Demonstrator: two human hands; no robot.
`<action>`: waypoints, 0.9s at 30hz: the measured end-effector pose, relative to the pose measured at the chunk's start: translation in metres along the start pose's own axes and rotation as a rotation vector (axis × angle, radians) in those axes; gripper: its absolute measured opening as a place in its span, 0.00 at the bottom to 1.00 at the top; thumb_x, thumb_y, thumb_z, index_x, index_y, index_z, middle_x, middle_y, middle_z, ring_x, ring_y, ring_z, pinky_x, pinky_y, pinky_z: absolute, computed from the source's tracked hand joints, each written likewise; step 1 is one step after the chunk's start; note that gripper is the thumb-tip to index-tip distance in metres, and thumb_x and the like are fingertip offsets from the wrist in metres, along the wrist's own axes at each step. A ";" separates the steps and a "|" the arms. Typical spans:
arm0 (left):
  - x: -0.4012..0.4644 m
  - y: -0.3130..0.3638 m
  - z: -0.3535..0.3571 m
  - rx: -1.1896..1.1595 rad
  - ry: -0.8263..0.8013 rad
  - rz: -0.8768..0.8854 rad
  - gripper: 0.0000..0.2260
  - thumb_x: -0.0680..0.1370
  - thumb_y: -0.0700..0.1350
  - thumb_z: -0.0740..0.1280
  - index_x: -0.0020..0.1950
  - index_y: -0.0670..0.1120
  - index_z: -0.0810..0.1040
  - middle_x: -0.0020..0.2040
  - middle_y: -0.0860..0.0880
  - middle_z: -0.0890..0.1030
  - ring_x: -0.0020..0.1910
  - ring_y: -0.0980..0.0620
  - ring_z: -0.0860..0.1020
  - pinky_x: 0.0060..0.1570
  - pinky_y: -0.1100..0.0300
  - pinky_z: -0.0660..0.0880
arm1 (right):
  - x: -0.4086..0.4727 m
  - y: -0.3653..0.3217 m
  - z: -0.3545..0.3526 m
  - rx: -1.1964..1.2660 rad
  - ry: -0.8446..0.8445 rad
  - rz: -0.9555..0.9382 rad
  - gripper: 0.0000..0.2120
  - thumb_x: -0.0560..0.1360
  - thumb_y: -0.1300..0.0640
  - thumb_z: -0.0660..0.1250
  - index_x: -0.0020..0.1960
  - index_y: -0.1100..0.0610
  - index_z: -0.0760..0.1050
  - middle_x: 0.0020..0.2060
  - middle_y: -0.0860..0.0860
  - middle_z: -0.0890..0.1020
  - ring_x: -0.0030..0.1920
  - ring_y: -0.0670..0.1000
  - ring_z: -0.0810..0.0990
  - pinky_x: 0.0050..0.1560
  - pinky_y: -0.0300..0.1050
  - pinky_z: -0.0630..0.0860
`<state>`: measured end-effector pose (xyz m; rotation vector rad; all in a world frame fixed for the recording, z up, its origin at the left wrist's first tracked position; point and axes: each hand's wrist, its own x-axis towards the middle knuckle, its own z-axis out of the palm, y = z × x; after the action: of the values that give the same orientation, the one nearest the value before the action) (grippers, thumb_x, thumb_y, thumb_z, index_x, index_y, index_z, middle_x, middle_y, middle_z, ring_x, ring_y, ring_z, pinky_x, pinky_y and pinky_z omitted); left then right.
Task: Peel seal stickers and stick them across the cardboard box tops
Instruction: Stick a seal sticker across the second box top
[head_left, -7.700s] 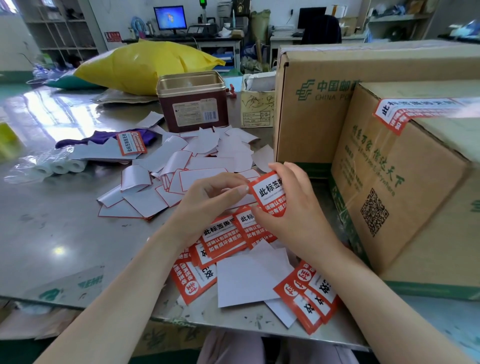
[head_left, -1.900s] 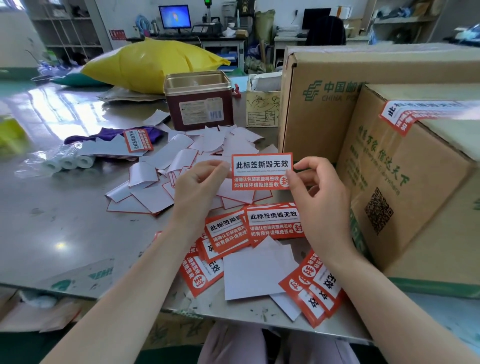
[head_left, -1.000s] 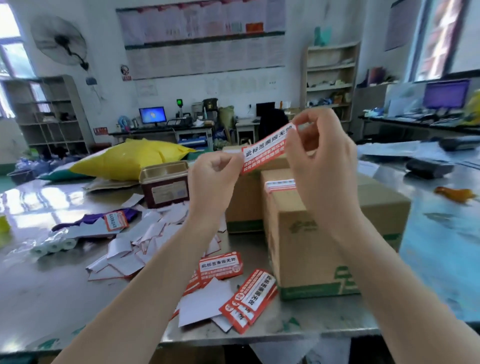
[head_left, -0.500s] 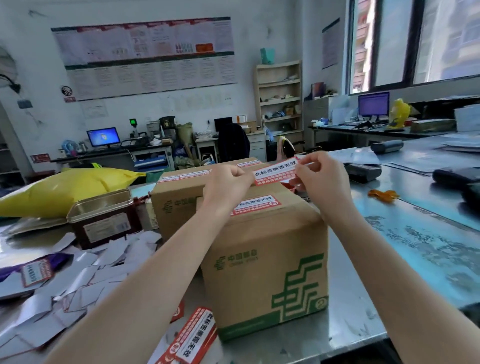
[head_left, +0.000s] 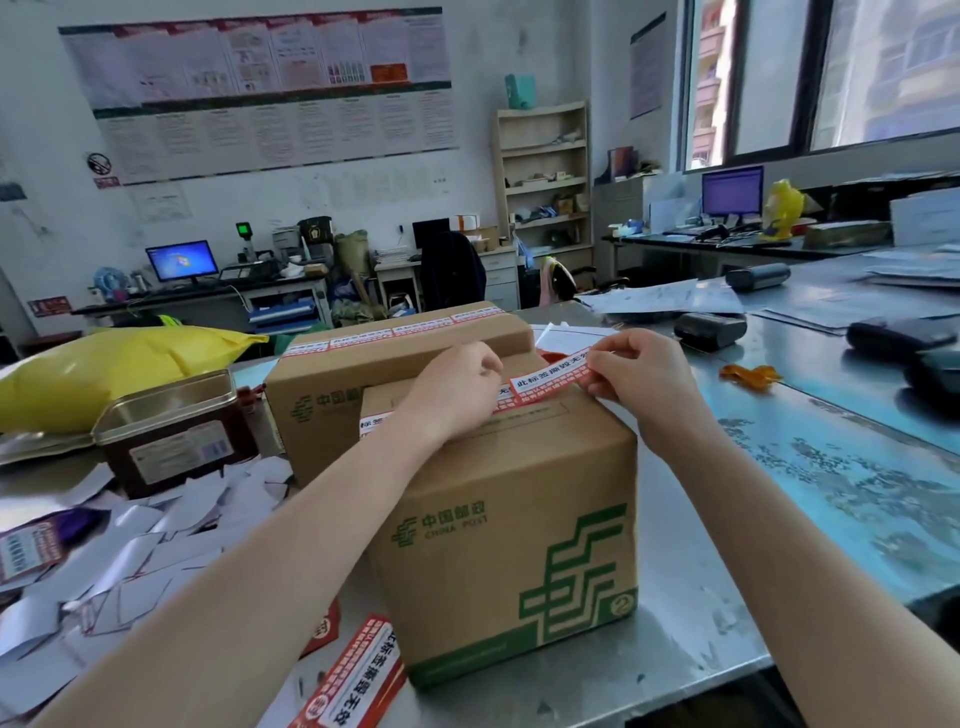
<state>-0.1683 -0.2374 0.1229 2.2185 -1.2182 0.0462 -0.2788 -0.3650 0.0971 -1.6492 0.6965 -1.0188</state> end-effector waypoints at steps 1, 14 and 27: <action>-0.001 -0.001 0.000 0.011 -0.006 0.013 0.16 0.80 0.40 0.53 0.64 0.45 0.73 0.62 0.47 0.76 0.60 0.50 0.73 0.52 0.61 0.68 | 0.000 0.000 -0.001 0.010 0.001 0.004 0.07 0.75 0.66 0.62 0.41 0.57 0.75 0.35 0.55 0.81 0.33 0.48 0.78 0.46 0.46 0.81; -0.005 0.004 0.004 0.137 -0.061 0.144 0.19 0.79 0.36 0.53 0.66 0.46 0.74 0.67 0.49 0.74 0.65 0.50 0.71 0.58 0.62 0.66 | 0.007 0.006 -0.005 0.032 -0.031 0.026 0.04 0.76 0.63 0.63 0.49 0.60 0.76 0.39 0.57 0.82 0.36 0.48 0.78 0.46 0.45 0.80; -0.007 0.006 0.003 0.181 -0.059 0.187 0.21 0.76 0.34 0.55 0.60 0.49 0.80 0.64 0.50 0.77 0.59 0.50 0.75 0.53 0.61 0.70 | 0.013 0.011 -0.006 0.005 -0.058 0.036 0.04 0.77 0.64 0.62 0.48 0.60 0.76 0.39 0.57 0.81 0.35 0.48 0.78 0.43 0.42 0.79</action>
<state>-0.1780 -0.2360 0.1210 2.2650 -1.5038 0.1727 -0.2772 -0.3818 0.0908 -1.6496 0.6820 -0.9431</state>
